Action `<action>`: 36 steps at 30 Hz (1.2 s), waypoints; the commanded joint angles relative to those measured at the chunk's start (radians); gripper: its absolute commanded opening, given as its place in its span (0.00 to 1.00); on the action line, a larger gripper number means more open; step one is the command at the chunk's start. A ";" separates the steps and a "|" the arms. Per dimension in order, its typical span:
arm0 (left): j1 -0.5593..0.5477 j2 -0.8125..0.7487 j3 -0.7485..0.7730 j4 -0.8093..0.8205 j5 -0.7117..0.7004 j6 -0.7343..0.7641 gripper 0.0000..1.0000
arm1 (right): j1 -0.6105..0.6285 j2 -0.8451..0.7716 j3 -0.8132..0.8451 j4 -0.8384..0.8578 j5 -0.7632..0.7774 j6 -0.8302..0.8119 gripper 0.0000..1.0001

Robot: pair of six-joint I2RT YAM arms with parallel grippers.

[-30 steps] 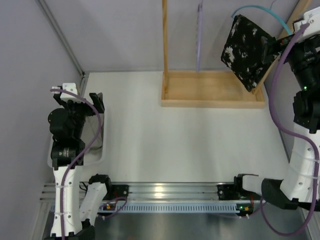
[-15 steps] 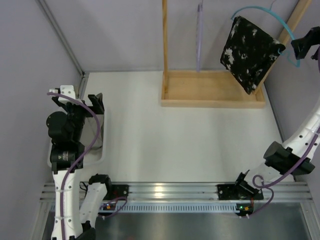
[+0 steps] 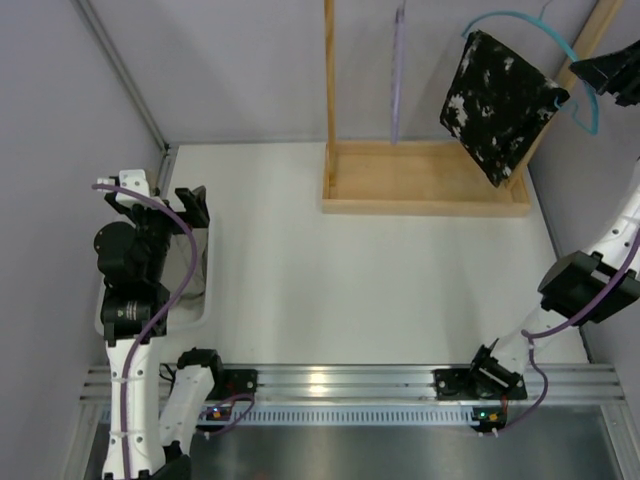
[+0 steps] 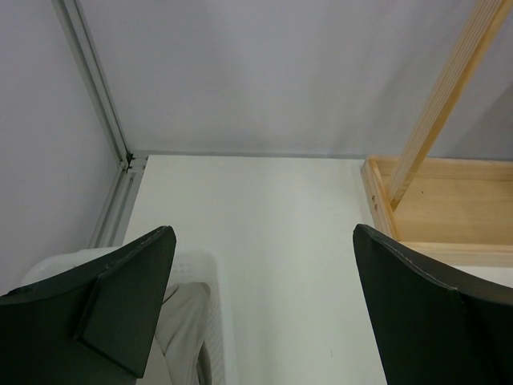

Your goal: Remove the trousers from the hanger

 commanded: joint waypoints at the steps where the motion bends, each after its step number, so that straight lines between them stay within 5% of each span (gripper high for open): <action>1: 0.005 0.008 0.006 0.019 -0.009 -0.020 0.99 | 0.040 0.006 0.000 0.108 -0.026 0.134 0.95; 9: 0.005 0.010 0.004 0.019 -0.006 -0.026 0.99 | 0.123 -0.027 -0.153 0.262 -0.092 0.332 0.74; 17: 0.005 0.016 0.000 0.019 0.000 -0.036 0.98 | 0.181 -0.043 -0.325 0.726 -0.141 0.775 0.57; 24: 0.005 0.017 0.000 0.016 0.002 -0.036 0.99 | 0.233 -0.024 -0.310 0.799 -0.132 0.847 0.38; 33: 0.005 0.020 0.014 0.004 -0.006 -0.022 0.99 | 0.311 -0.017 -0.308 0.701 -0.042 0.821 0.39; 36: 0.005 0.017 0.012 0.000 -0.006 -0.023 0.99 | 0.319 -0.034 -0.321 0.659 0.024 0.792 0.50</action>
